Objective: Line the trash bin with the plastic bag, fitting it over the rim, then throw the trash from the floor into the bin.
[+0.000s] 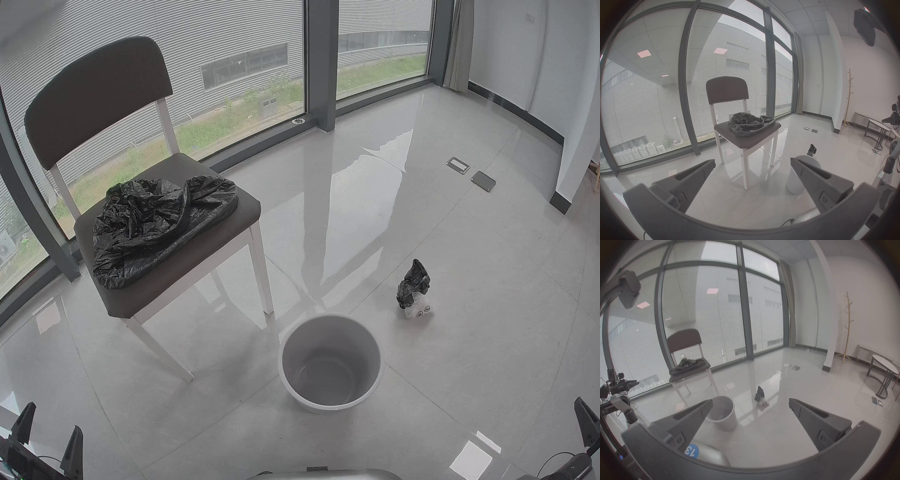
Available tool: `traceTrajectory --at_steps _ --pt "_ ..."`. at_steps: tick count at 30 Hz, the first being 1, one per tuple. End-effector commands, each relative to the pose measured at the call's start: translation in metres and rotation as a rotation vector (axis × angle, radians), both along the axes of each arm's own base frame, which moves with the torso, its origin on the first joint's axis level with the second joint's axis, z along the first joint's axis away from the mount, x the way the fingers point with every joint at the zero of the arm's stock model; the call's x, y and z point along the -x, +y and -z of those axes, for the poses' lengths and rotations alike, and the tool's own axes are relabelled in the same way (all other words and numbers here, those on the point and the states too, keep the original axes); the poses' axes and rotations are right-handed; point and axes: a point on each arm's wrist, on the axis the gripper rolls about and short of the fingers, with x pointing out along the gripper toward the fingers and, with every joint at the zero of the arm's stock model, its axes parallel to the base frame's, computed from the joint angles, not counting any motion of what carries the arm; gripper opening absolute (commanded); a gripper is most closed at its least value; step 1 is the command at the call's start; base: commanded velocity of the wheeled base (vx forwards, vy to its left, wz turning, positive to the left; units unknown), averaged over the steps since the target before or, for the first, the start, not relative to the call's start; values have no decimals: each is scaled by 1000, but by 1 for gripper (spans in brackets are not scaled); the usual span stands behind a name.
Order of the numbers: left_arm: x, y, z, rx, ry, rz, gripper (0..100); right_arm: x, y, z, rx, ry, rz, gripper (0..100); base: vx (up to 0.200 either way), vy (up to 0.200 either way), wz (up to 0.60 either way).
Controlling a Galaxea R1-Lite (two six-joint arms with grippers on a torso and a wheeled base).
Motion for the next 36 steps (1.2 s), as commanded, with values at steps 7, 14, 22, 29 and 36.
traceTrajectory --at_steps 7,14,22,29,36 --pt "0 0 2 8 -14 -2 100 -6 1 1 98 144 29 100 0 0 0" --pt "0 -1 2 -6 -28 26 100 -9 2 0 103 161 66 100 0 0 0" --pt "-50 -1 -92 209 136 -3 100 -10 2 7 108 176 52 100 0 0 0" --pt "-133 2 -120 182 355 -157 100 -14 2 10 112 203 58 100 0 0 0" --pt "-234 26 -142 198 450 -318 100 -15 2 13 118 214 53 100 0 0 0"
